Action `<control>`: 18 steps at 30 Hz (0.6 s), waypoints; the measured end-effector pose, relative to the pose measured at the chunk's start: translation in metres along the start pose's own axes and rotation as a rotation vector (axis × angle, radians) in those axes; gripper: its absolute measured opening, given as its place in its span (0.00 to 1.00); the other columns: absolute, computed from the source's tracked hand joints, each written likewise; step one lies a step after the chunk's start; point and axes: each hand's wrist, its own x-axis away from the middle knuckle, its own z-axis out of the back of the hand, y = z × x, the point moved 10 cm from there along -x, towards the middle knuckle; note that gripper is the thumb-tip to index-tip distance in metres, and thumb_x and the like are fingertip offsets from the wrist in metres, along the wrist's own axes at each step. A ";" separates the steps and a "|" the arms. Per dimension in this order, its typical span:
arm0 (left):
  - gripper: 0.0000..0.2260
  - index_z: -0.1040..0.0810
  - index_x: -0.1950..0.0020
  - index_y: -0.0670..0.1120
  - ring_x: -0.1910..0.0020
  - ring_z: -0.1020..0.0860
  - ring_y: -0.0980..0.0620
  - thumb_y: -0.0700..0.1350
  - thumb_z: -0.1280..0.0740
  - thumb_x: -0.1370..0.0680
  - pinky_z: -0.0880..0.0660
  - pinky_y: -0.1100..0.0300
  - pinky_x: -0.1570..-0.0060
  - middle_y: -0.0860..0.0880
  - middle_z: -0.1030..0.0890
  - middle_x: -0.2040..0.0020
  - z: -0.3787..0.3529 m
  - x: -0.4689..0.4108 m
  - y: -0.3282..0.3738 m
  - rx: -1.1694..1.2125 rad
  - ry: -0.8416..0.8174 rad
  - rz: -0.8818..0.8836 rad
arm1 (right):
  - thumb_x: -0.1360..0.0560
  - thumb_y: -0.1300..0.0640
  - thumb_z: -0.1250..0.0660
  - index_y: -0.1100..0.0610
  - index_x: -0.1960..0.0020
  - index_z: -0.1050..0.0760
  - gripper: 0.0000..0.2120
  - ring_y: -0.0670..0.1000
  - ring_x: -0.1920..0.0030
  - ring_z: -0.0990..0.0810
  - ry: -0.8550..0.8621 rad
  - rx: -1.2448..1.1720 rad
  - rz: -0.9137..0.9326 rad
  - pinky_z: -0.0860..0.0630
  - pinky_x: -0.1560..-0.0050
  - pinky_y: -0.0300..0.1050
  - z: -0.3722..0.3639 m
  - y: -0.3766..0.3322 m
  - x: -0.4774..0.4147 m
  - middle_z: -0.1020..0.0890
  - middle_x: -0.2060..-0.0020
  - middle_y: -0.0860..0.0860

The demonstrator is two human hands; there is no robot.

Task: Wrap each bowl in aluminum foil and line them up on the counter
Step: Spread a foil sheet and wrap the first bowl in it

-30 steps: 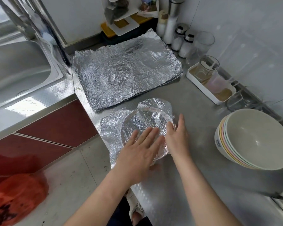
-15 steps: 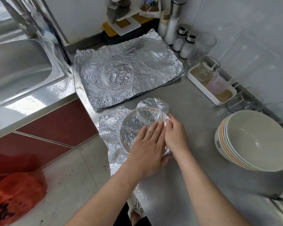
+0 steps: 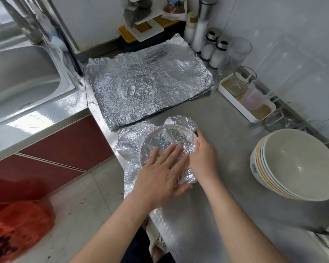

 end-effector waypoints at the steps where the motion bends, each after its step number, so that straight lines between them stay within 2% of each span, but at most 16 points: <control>1: 0.34 0.34 0.24 0.50 0.23 0.43 0.48 0.68 0.49 0.24 0.44 0.40 0.26 0.47 0.38 0.22 0.003 0.002 -0.002 0.020 -0.008 -0.004 | 0.18 0.62 0.47 0.57 0.27 0.34 0.20 0.60 0.38 0.25 0.007 0.001 -0.021 0.31 0.42 0.48 0.001 0.004 0.002 0.22 0.38 0.59; 3: 0.33 0.33 0.25 0.53 0.22 0.48 0.50 0.68 0.46 0.26 0.53 0.45 0.25 0.50 0.41 0.21 0.012 0.007 -0.011 0.153 0.004 0.009 | 0.19 0.61 0.45 0.58 0.27 0.33 0.20 0.60 0.37 0.26 0.031 0.011 -0.048 0.31 0.41 0.49 0.004 0.011 0.009 0.23 0.37 0.59; 4: 0.31 0.31 0.26 0.54 0.22 0.46 0.50 0.67 0.43 0.25 0.51 0.47 0.25 0.51 0.40 0.22 0.019 0.009 -0.018 0.257 0.027 0.044 | 0.20 0.61 0.43 0.59 0.29 0.32 0.19 0.60 0.36 0.26 0.073 0.029 -0.031 0.32 0.39 0.48 0.011 0.012 0.013 0.23 0.36 0.59; 5: 0.28 0.28 0.28 0.53 0.24 0.40 0.49 0.65 0.39 0.25 0.44 0.50 0.27 0.51 0.35 0.24 0.028 0.011 -0.028 0.354 0.085 0.105 | 0.21 0.62 0.40 0.61 0.31 0.30 0.19 0.60 0.37 0.26 0.145 0.059 0.015 0.34 0.38 0.47 0.021 0.009 0.015 0.23 0.37 0.59; 7: 0.18 0.22 0.35 0.50 0.36 0.28 0.48 0.54 0.32 0.23 0.30 0.55 0.39 0.48 0.25 0.34 0.053 0.014 -0.056 0.444 0.305 0.275 | 0.24 0.61 0.34 0.63 0.37 0.24 0.16 0.60 0.42 0.24 0.300 0.140 0.144 0.37 0.40 0.45 0.042 -0.006 0.016 0.20 0.43 0.59; 8: 0.14 0.19 0.39 0.48 0.42 0.25 0.46 0.50 0.30 0.23 0.29 0.58 0.46 0.47 0.22 0.40 0.062 0.014 -0.070 0.436 0.405 0.370 | 0.25 0.61 0.33 0.62 0.40 0.22 0.14 0.60 0.45 0.24 0.346 0.158 0.187 0.36 0.43 0.44 0.050 -0.013 0.013 0.19 0.47 0.58; 10: 0.12 0.18 0.41 0.44 0.47 0.24 0.44 0.47 0.31 0.22 0.32 0.58 0.53 0.45 0.21 0.47 0.072 0.007 -0.090 0.409 0.492 0.500 | 0.24 0.59 0.33 0.61 0.43 0.20 0.11 0.59 0.49 0.24 0.313 0.151 0.204 0.35 0.47 0.43 0.051 -0.024 -0.001 0.19 0.52 0.57; 14: 0.15 0.20 0.37 0.46 0.43 0.27 0.43 0.51 0.34 0.20 0.32 0.55 0.54 0.44 0.22 0.44 0.067 -0.021 -0.104 0.384 0.403 0.580 | 0.23 0.55 0.34 0.60 0.45 0.19 0.11 0.56 0.49 0.25 0.174 0.189 0.188 0.34 0.52 0.43 0.030 -0.031 -0.026 0.20 0.53 0.55; 18: 0.14 0.20 0.38 0.49 0.46 0.25 0.47 0.54 0.35 0.20 0.34 0.59 0.59 0.47 0.22 0.46 0.055 -0.030 -0.106 0.426 0.357 0.626 | 0.23 0.54 0.33 0.58 0.50 0.19 0.08 0.54 0.52 0.26 0.143 0.213 0.165 0.36 0.55 0.43 0.017 -0.029 -0.030 0.22 0.57 0.54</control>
